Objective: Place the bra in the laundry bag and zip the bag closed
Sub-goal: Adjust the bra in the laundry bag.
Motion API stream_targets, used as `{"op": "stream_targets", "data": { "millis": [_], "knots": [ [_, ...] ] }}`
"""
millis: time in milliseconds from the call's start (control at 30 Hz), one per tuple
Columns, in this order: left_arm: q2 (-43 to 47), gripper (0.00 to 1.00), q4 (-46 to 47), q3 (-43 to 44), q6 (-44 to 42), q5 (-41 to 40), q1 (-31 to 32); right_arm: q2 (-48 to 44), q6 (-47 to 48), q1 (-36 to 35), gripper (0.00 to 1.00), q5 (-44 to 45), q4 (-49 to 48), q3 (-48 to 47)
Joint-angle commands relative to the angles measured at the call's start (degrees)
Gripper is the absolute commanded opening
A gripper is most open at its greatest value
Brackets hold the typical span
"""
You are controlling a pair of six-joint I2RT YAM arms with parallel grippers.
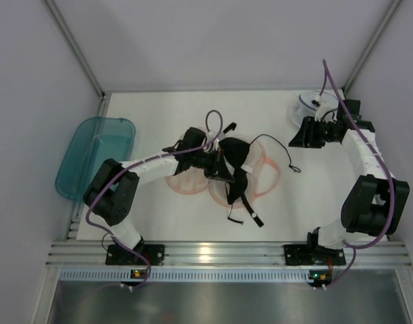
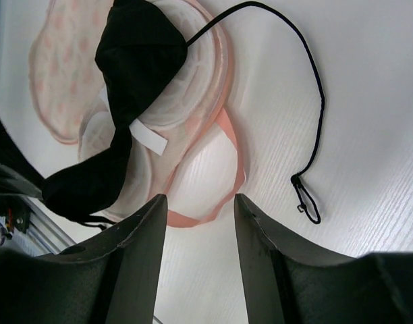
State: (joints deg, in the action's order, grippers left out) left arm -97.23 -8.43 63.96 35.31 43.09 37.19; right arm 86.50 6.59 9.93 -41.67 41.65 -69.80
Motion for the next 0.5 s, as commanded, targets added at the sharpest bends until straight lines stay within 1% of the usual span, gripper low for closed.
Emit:
{"op": "stream_targets", "data": {
  "millis": [0, 233, 367, 467],
  "knots": [
    [2.48, 0.00, 24.23, -11.02, 15.57, 11.31, -3.26, -0.89, 2.46, 0.35, 0.45, -1.31, 1.24, -0.86],
    [5.12, 0.00, 26.09, -20.00, 13.92, 9.82, -10.11, -1.68, 3.69, -0.09, 0.45, -0.34, 2.12, -0.43],
    [7.58, 0.00, 25.74, -21.78, 13.38, 8.15, -11.52, -1.60, 3.78, -0.88, 0.45, -0.08, 2.12, -0.51],
    [7.76, 0.00, 24.51, -23.26, 13.55, 5.34, -13.28, -1.77, 3.26, -1.84, 0.43, 0.18, 1.77, -0.51]
  ]
}}
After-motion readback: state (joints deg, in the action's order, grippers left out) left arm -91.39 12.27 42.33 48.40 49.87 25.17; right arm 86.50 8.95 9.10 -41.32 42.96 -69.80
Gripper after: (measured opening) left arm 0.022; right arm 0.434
